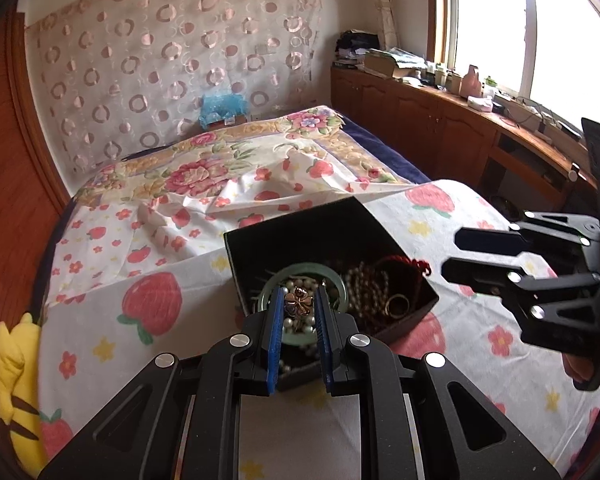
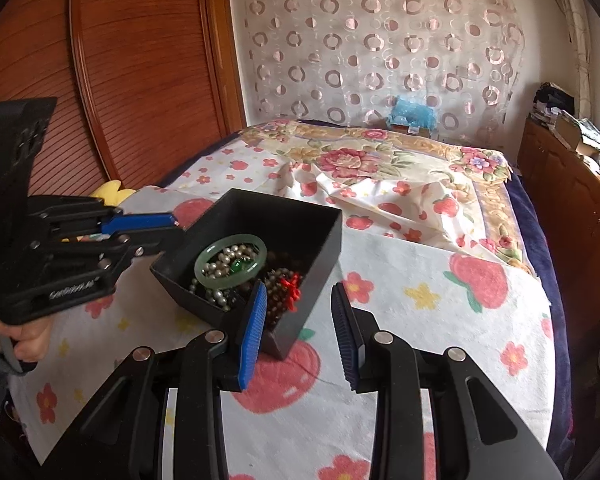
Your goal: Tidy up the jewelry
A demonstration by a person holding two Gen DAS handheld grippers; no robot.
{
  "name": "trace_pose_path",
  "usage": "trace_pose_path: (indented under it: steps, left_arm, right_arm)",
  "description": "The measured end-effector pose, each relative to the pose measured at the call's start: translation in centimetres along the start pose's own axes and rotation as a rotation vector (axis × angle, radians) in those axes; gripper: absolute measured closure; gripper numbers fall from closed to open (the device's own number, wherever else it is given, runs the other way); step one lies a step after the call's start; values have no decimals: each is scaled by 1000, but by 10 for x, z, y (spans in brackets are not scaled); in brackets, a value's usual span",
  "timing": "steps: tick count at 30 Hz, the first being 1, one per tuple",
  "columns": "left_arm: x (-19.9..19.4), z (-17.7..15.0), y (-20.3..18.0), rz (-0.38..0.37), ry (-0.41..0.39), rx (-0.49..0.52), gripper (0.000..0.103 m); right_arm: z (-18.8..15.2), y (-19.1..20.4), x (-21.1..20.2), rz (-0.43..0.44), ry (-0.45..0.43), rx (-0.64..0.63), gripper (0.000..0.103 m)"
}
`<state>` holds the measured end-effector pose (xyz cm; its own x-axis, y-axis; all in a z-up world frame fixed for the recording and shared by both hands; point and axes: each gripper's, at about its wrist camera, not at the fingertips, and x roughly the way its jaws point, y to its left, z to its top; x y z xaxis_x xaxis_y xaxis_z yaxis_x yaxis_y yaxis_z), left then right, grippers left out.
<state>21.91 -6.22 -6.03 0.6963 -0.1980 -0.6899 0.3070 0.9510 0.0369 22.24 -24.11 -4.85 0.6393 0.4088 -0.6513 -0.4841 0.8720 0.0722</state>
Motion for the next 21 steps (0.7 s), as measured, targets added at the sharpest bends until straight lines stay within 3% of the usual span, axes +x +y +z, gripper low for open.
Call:
trace_pose_path:
  steps: [3, 6, 9, 11, 13, 14, 17, 21]
  left_arm:
    - [0, -1, 0, -2, -5, -10, 86]
    - [-4, -4, 0, -4, -13, -20, 64]
    - [-11, -9, 1, 7, -17, -17, 59]
    - [-15, -9, 1, 9, -24, -25, 47]
    - [-23, -13, 2, 16, -45, -38, 28]
    - [-28, -15, 3, 24, -61, -45, 24]
    - [-44, -23, 6, 49, -103, -71, 13]
    - [-65, -34, 8, 92, -150, -89, 8]
  right_arm:
    - [-2, -2, -6, -26, -20, 7, 67]
    - [-6, -2, -13, -36, -44, 16, 67]
    - [-10, 2, -18, -52, -56, 20, 67]
    - [-14, 5, -23, -54, -63, 29, 67]
    - [-19, 8, -27, -54, -68, 33, 67]
    - [-20, 8, -30, -55, -69, 36, 66]
    - [-27, 15, -36, -67, -79, 41, 47]
    - [-34, 26, -46, -77, -106, 43, 34]
